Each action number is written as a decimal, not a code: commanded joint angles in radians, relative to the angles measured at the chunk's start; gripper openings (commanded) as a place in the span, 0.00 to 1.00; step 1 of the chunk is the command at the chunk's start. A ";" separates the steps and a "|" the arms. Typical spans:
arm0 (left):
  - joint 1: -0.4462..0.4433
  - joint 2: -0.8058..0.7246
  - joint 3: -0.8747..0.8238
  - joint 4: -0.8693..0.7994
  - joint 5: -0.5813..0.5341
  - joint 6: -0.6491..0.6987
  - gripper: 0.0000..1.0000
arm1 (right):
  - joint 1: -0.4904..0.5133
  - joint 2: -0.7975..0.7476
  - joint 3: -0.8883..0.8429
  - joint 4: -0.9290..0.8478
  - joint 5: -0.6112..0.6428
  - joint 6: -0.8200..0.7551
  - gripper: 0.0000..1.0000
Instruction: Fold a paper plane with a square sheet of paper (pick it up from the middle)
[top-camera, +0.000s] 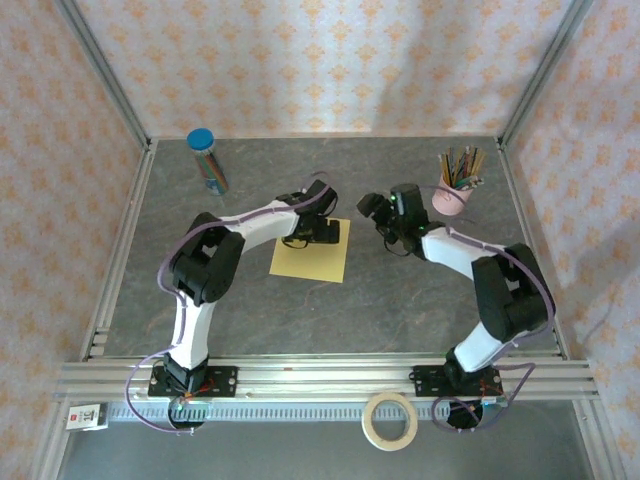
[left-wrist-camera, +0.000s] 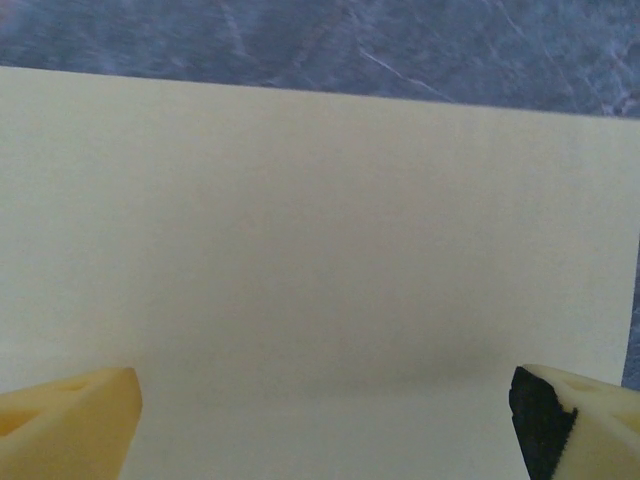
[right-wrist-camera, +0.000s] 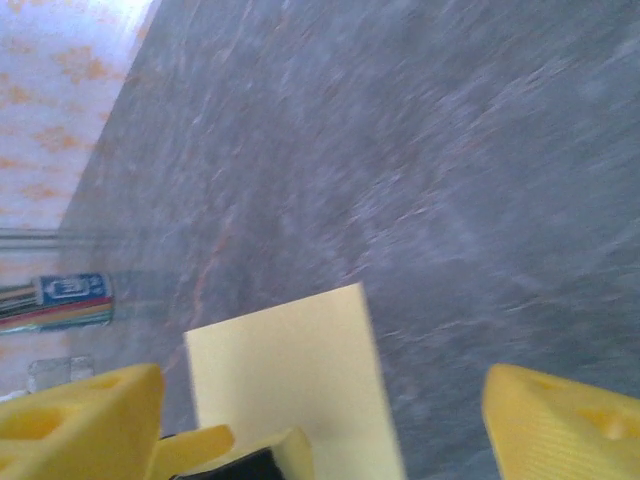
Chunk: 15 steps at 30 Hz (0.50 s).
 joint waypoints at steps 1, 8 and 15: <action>-0.003 0.041 0.058 -0.085 -0.050 0.037 0.97 | -0.014 -0.042 -0.036 -0.037 0.074 -0.061 0.88; -0.013 0.074 0.080 -0.124 -0.083 0.036 0.94 | -0.016 -0.042 -0.048 -0.037 0.076 -0.070 0.88; -0.015 0.080 0.063 -0.116 -0.088 0.029 0.93 | -0.017 -0.011 -0.035 -0.037 0.060 -0.066 0.87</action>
